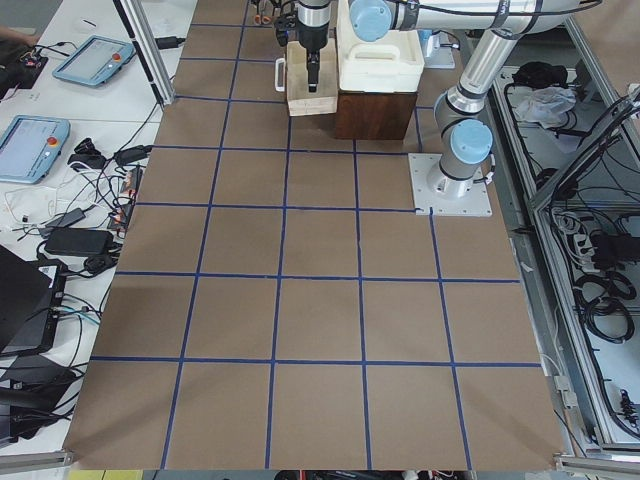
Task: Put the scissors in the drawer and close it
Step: 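Lower the right gripper and close it on the scissors' blade end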
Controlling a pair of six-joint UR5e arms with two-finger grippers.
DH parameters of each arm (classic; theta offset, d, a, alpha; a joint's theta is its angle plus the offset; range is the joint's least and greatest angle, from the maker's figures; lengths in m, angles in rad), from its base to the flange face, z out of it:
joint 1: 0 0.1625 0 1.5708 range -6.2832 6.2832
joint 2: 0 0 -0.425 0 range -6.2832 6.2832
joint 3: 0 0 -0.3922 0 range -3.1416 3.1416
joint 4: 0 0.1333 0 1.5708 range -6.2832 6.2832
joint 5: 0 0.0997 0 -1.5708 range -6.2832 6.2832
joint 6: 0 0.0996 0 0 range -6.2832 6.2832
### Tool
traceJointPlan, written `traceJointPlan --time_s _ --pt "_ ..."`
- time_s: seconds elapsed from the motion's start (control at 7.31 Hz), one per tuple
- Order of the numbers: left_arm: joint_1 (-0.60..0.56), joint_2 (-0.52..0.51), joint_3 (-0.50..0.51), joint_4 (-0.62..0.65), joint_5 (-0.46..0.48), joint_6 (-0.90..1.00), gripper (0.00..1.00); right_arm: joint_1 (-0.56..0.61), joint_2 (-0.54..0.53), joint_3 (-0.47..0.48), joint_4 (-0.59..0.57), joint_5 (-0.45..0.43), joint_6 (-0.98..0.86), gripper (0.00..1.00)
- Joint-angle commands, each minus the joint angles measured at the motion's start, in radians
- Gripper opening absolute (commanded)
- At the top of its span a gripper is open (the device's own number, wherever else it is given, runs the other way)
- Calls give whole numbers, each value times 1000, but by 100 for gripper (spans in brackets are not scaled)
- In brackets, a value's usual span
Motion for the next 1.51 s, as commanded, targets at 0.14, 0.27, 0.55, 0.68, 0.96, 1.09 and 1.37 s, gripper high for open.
traceJointPlan --time_s 0.14,0.27,0.55,0.68,0.96,1.09,1.37 --pt "-2 9 0 -4 -43 -12 100 0 -1 -1 0 -1 3 12" --pt "-2 21 -1 -14 -45 -14 100 0 -7 -1 1 -1 6 12" --pt "-5 33 3 -26 -68 -14 100 5 -47 -2 23 -12 9 11" --pt "-3 21 5 -22 -74 -17 100 6 -100 -2 103 -6 10 12" --pt "-3 35 13 -25 -60 -15 100 20 -182 -2 199 -1 12 11" --pt "-5 10 4 -24 -57 -18 100 61 -246 -2 262 -3 30 11" --pt "-3 15 13 -13 -75 -23 100 151 -377 -2 415 -3 136 11"
